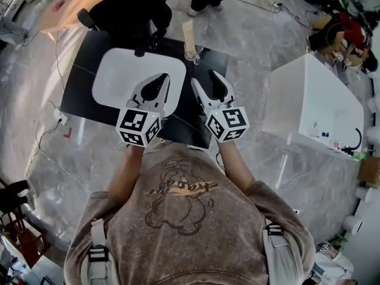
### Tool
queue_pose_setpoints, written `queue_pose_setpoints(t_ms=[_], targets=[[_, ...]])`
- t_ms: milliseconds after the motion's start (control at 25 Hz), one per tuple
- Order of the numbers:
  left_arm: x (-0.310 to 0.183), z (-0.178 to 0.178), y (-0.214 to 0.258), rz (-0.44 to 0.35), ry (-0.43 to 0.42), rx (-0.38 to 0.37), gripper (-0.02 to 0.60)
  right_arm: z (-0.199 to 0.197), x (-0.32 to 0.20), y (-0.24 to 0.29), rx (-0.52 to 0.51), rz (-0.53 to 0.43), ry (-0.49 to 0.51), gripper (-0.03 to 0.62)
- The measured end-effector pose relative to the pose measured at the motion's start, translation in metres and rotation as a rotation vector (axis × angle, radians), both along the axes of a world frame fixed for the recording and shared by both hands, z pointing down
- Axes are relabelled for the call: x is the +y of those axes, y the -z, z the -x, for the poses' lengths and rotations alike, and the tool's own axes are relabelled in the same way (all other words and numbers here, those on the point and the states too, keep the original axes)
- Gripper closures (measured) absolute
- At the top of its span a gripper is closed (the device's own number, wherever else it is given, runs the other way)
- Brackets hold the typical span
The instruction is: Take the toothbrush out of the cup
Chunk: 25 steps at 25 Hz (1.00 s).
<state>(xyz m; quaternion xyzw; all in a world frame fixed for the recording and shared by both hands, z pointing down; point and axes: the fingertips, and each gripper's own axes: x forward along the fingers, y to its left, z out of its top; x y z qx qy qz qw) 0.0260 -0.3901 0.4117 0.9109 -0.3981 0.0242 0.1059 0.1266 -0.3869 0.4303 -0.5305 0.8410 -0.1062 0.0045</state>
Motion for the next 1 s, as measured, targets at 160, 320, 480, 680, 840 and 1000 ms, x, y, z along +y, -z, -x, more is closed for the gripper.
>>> queue_pose_setpoints(t_ms=[160, 320, 480, 680, 840, 1000], targets=[[-0.007, 0.001, -0.003, 0.004, -0.004, -0.002, 0.563, 0.006, -0.019, -0.006, 0.016, 0.003, 0.017, 0.338], [-0.011, 0.001, -0.005, 0.012, -0.003, 0.0, 0.563, 0.004, -0.042, -0.013, 0.01, 0.018, 0.018, 0.336], [-0.016, -0.001, -0.005, 0.019, -0.003, 0.004, 0.563, 0.002, -0.071, -0.022, 0.021, 0.035, 0.015, 0.336], [-0.021, 0.001, -0.008, 0.025, 0.002, 0.01, 0.563, -0.004, -0.109, -0.043, 0.063, 0.067, -0.01, 0.336], [-0.023, 0.004, -0.013, 0.035, 0.011, 0.01, 0.563, -0.01, -0.14, -0.065, 0.111, 0.111, -0.017, 0.333], [-0.023, 0.005, -0.02, 0.055, 0.016, 0.009, 0.563, -0.01, -0.168, -0.083, 0.151, 0.158, -0.003, 0.333]])
